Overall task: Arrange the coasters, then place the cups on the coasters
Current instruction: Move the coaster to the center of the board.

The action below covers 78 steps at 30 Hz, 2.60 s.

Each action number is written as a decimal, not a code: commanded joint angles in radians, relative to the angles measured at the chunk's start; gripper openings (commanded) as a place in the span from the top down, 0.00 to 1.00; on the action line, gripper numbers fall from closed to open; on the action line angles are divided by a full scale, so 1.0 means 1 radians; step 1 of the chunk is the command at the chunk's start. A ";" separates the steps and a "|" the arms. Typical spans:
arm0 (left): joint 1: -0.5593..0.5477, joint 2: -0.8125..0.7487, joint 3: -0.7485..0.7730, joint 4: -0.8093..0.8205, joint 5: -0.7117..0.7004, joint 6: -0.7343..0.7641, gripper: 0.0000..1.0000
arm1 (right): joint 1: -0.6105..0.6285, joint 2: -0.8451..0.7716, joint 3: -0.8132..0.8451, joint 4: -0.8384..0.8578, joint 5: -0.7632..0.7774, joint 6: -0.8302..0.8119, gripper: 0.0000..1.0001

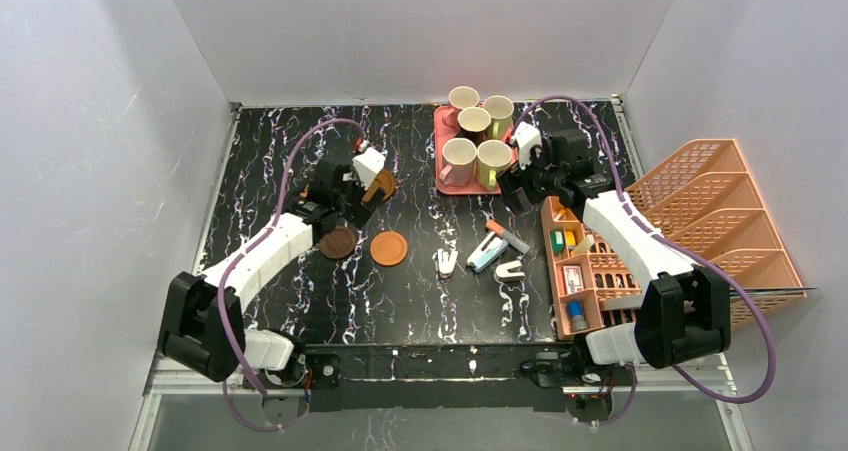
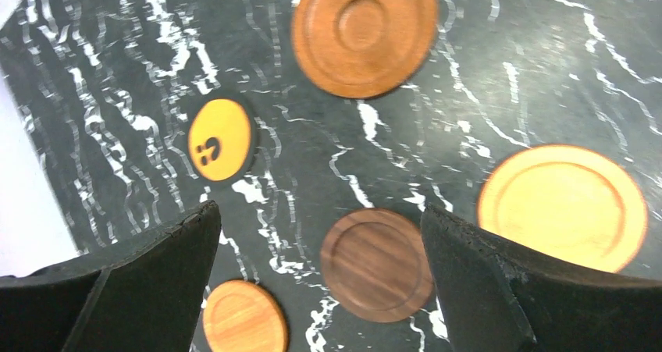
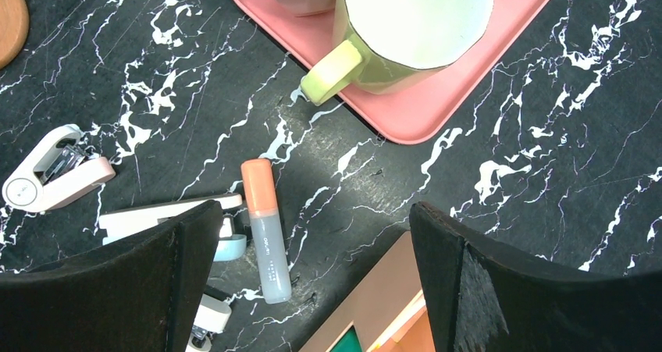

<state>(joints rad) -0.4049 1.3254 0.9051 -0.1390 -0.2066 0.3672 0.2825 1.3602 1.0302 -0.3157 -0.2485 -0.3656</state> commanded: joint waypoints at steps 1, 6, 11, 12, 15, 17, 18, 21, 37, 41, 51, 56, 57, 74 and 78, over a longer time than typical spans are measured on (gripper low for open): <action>-0.066 0.025 -0.002 -0.066 0.056 -0.001 0.02 | -0.005 -0.009 0.026 0.002 0.008 0.008 0.02; -0.119 0.043 -0.017 -0.059 0.022 0.009 0.02 | -0.007 -0.006 0.023 0.006 0.008 0.005 0.02; -0.145 0.040 -0.036 -0.048 0.008 0.026 0.02 | -0.008 -0.010 0.021 0.007 0.005 0.004 0.02; -0.147 0.040 -0.039 -0.048 0.007 0.027 0.02 | -0.008 -0.008 0.021 0.007 0.007 0.004 0.02; -0.152 0.033 -0.052 -0.050 -0.001 0.038 0.02 | -0.011 -0.005 0.027 0.000 0.012 0.005 0.02; -0.153 0.026 -0.062 -0.049 -0.010 0.049 0.02 | -0.015 -0.013 0.022 0.005 0.002 0.005 0.02; -0.153 0.022 -0.066 -0.048 -0.016 0.052 0.02 | -0.015 -0.014 0.019 0.008 0.002 0.005 0.02; -0.153 0.010 -0.081 -0.050 -0.021 0.060 0.02 | -0.015 -0.004 0.028 -0.001 0.011 0.005 0.02; -0.153 -0.021 -0.121 -0.047 -0.040 0.102 0.02 | -0.026 -0.007 0.021 0.005 -0.003 0.005 0.02; -0.153 -0.026 -0.135 -0.046 -0.052 0.118 0.02 | -0.026 0.002 0.027 0.001 0.008 0.005 0.02; -0.153 0.004 -0.155 -0.022 -0.061 0.132 0.02 | -0.028 0.004 0.024 0.001 0.002 0.005 0.02; -0.154 0.007 -0.150 -0.022 -0.061 0.137 0.02 | -0.032 0.003 0.024 0.002 0.005 0.005 0.02; -0.154 0.004 -0.151 -0.021 -0.056 0.136 0.02 | -0.031 0.004 0.025 0.001 0.002 0.005 0.02; -0.175 0.021 -0.143 -0.012 -0.044 0.115 0.02 | -0.036 -0.007 0.027 -0.003 -0.004 0.007 0.02; -0.176 0.021 -0.142 -0.008 -0.044 0.117 0.02 | -0.038 -0.008 0.026 -0.001 -0.005 0.006 0.02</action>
<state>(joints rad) -0.5739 1.3525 0.7597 -0.1558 -0.2508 0.4923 0.2523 1.3659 1.0302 -0.3191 -0.2401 -0.3656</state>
